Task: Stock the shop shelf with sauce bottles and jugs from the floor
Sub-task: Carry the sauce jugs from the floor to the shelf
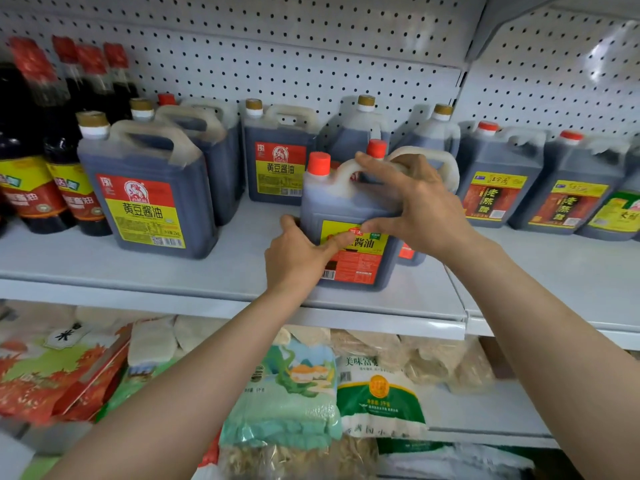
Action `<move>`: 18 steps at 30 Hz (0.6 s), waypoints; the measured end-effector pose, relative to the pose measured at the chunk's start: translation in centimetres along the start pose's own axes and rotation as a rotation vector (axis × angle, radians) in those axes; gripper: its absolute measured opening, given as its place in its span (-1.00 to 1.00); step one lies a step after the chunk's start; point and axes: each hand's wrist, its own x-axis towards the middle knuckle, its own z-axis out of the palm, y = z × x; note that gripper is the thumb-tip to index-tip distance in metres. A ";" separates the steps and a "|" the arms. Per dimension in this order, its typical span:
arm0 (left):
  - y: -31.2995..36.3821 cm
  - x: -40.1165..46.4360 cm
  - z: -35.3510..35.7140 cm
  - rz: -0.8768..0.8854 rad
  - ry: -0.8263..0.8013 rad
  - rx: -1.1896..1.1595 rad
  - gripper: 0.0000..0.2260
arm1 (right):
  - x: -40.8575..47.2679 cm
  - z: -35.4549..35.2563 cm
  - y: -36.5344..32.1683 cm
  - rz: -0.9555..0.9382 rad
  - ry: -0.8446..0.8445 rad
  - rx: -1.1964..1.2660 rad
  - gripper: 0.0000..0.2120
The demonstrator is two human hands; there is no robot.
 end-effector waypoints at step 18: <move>-0.1 0.3 1.6 0.067 -0.197 -0.111 -0.25 | 0.2 -1.3 0.5 -0.036 0.153 -0.031 -0.16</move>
